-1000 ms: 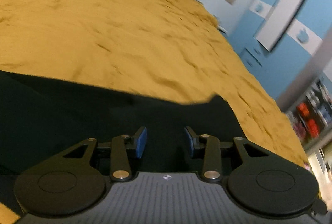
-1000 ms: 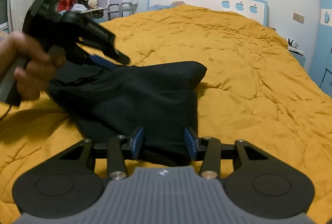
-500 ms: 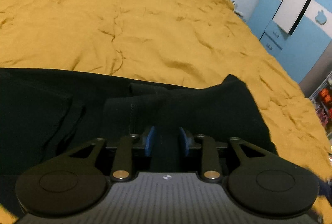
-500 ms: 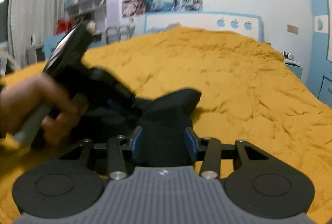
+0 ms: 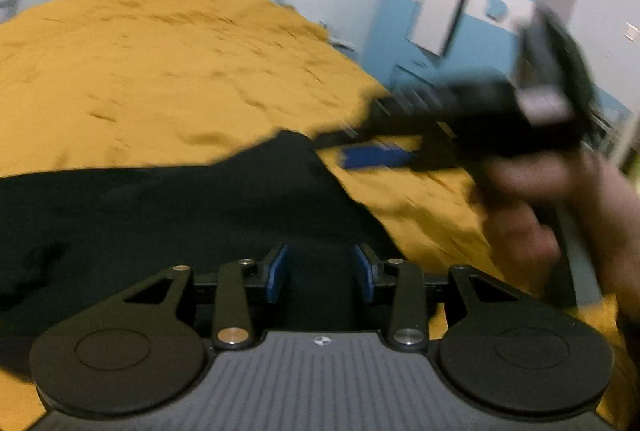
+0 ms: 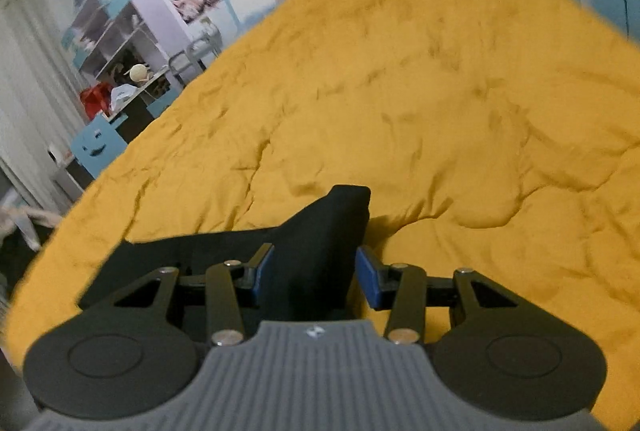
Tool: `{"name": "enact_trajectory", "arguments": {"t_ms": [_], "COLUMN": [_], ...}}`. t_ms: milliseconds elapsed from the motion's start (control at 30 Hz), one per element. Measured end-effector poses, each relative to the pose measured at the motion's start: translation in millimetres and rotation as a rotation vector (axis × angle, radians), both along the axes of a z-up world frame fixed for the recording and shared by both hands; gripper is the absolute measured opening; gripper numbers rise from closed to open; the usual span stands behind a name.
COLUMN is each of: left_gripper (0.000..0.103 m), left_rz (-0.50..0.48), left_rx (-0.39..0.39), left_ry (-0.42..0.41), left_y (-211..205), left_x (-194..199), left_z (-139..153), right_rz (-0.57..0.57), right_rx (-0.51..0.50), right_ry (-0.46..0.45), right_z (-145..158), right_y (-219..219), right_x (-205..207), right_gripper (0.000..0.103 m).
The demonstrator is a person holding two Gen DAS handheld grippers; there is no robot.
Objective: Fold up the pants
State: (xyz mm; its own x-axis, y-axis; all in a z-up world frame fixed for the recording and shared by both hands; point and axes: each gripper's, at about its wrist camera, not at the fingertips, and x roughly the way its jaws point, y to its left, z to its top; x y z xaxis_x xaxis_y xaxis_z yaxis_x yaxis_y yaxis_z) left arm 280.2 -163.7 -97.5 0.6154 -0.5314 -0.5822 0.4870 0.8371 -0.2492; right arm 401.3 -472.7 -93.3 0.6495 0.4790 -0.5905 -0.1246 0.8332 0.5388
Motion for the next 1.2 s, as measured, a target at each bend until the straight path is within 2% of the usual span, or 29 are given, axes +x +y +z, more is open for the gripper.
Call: {"name": "enact_trajectory", "arguments": {"t_ms": [167, 200, 233, 267, 333, 433, 500, 567, 600, 700, 800, 933, 1033, 1100, 1167, 1200], "left_gripper": [0.043, 0.043, 0.043, 0.043, 0.043, 0.043, 0.043, 0.043, 0.043, 0.043, 0.043, 0.043, 0.048, 0.049, 0.05, 0.054], "left_rz": [-0.059, -0.064, -0.071, -0.083, -0.112, -0.123, -0.125, -0.121, -0.116, -0.076, -0.017, 0.091, 0.182, 0.258, 0.344, 0.385], "left_rx": [-0.012, -0.018, -0.019, -0.018, -0.001, 0.034, 0.041, 0.039, 0.032, -0.03, -0.122, -0.227, -0.263, -0.261, -0.264, -0.276], "left_ry": [0.086, 0.095, 0.109, 0.131, 0.158, 0.15, 0.153, 0.144, 0.133, 0.102, 0.053, 0.036, 0.037, 0.023, 0.027, 0.03], "left_y": [-11, -11, -11, -12, -14, -18, -19, -19, -16, 1, 33, 89, 138, 172, 209, 228], "left_x": [14, 15, 16, 18, 19, 17, 18, 17, 16, 14, 8, 3, 4, -1, -6, -9], "left_z": [-18, -20, -22, -24, -27, -28, -30, -28, -26, -16, 2, 27, 40, 44, 46, 46], "right_rz": [0.068, 0.085, 0.1, 0.116, 0.134, 0.125, 0.073, 0.024, 0.003, -0.062, -0.011, 0.175, 0.247, 0.235, 0.217, 0.198], "right_rx": [0.117, 0.127, 0.124, 0.1, 0.015, -0.015, -0.115, -0.235, -0.235, -0.223, -0.201, -0.173, -0.283, -0.425, -0.476, -0.476], "right_ry": [0.166, 0.186, 0.196, 0.196, 0.15, 0.076, 0.074, 0.064, 0.048, -0.028, -0.114, -0.146, -0.126, -0.061, -0.102, -0.115], "right_z": [-21, -25, -29, -31, -27, -27, -35, -35, -31, -5, 21, 28, 6, -25, -25, -18], "right_y": [-10, -7, -4, 0, 10, 19, 20, 15, 10, -7, -6, 21, 47, 66, 75, 78], "right_x": [48, 54, 60, 65, 72, 75, 76, 71, 66, 36, -5, -53, -71, -77, -87, -91], "right_gripper": [0.042, 0.036, 0.012, 0.003, 0.003, 0.003, 0.003, 0.021, 0.026, 0.025, 0.025, 0.025, 0.026, 0.026, 0.027, 0.028]}}
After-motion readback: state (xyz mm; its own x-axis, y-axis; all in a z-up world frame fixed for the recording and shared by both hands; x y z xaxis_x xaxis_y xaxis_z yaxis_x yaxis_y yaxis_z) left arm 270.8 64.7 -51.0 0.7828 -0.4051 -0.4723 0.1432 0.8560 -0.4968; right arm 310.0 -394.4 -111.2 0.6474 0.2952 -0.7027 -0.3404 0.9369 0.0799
